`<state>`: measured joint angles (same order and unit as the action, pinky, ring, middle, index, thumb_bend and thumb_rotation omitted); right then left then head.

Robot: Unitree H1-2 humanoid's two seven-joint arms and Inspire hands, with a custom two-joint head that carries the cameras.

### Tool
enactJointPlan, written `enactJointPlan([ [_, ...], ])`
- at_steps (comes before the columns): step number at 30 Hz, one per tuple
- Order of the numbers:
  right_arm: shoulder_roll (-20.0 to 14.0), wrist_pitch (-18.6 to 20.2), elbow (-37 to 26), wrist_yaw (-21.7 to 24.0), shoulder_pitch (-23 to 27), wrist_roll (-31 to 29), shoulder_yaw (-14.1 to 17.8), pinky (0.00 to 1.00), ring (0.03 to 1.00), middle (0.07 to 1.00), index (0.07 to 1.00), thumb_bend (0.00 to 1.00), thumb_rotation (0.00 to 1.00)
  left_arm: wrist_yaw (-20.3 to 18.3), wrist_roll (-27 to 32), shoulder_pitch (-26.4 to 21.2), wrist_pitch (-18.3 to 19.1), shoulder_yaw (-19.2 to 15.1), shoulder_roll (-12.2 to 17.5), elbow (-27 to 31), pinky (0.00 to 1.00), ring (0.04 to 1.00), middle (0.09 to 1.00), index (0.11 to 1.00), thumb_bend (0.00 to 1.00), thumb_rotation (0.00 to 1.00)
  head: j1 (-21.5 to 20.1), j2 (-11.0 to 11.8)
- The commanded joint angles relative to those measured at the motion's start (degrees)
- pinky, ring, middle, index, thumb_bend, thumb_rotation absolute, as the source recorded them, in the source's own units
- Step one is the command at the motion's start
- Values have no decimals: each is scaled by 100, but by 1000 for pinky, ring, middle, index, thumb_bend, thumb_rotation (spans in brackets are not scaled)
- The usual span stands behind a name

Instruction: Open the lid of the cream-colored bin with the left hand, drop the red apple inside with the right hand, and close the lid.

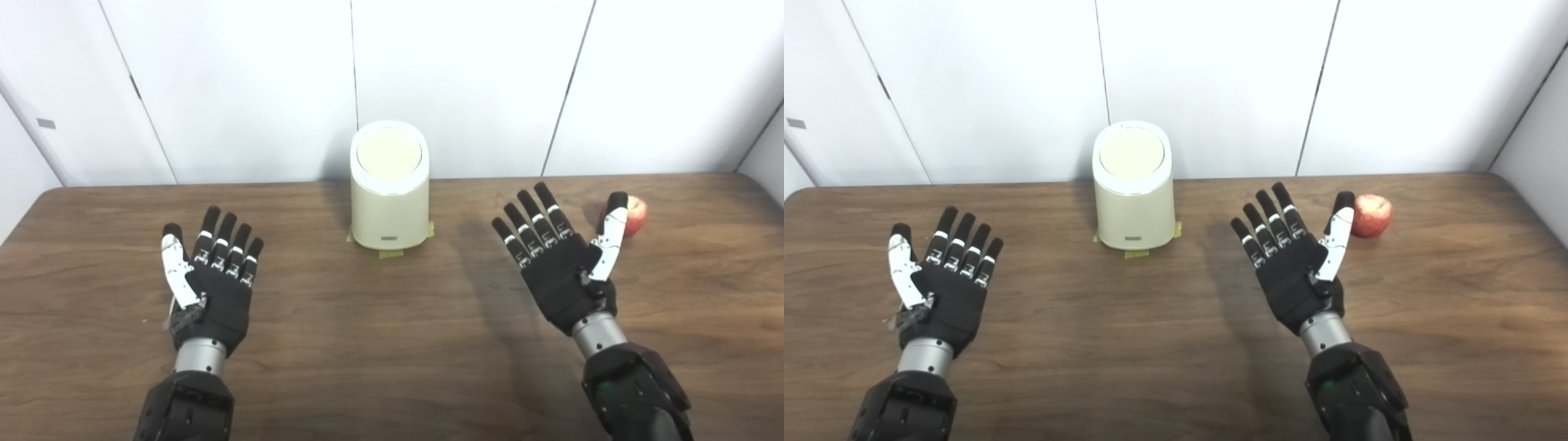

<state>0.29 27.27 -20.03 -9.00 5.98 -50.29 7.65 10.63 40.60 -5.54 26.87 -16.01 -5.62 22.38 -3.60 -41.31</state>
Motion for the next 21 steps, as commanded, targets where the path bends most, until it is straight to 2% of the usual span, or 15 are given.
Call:
enactJointPlan([
  [1,-93,-47,-223,92,184,83,-77,999,1000,1000,1000,615,1000,-95,44,-179,-26,108,100,180,1000,1000,1000,1000,464,1000,-6,-2],
  [6,-172,-69,-267,61,185,449,-168,1000,1000,1000,1000,632,1000,-128,123,-148,-16,224,272,165,1000,1000,1000,1000,479,1000,-10,-12],
  [8,-130,-84,-305,-30,192,651,-159,958,1000,1000,992,620,983,-94,136,-139,-10,259,329,173,1000,1000,1000,1000,487,1000,-10,-12],
  [9,-94,-90,-326,-74,197,714,-137,920,982,982,974,597,936,-56,97,-133,-10,275,346,193,1000,1000,1000,1000,487,1000,-18,-24],
  [12,26,-112,-327,-174,222,751,-16,744,826,851,864,520,652,120,26,-135,-11,286,345,255,1000,994,987,1000,478,1000,-21,-26],
  [14,119,-125,-288,-238,245,722,91,577,661,715,728,533,384,256,52,-156,-12,255,301,287,932,919,923,956,473,993,-20,-36],
  [15,151,-134,-267,-243,255,719,133,536,623,680,615,516,273,291,74,-164,-10,244,289,298,885,878,890,928,471,981,-21,-39],
  [17,188,-144,-246,-219,269,781,174,460,553,616,520,500,179,337,134,-177,-11,229,278,307,789,786,821,862,452,951,-25,-41],
  [18,215,-153,-244,-227,278,831,186,426,519,533,515,506,96,357,179,-186,-13,215,270,303,747,746,790,829,431,928,-29,-41],
  [19,240,-161,-240,-230,286,863,200,395,479,489,512,509,53,375,202,-194,-11,207,269,300,657,675,735,770,389,888,-31,-44],
  [20,261,-167,-238,-229,291,883,213,375,452,464,509,510,25,379,200,-197,-11,210,275,300,566,607,680,716,347,843,-31,-44],
  [21,272,-164,-239,-223,294,904,219,371,448,458,507,511,16,368,186,-195,-18,223,289,302,527,583,664,706,322,826,-41,-50],
])
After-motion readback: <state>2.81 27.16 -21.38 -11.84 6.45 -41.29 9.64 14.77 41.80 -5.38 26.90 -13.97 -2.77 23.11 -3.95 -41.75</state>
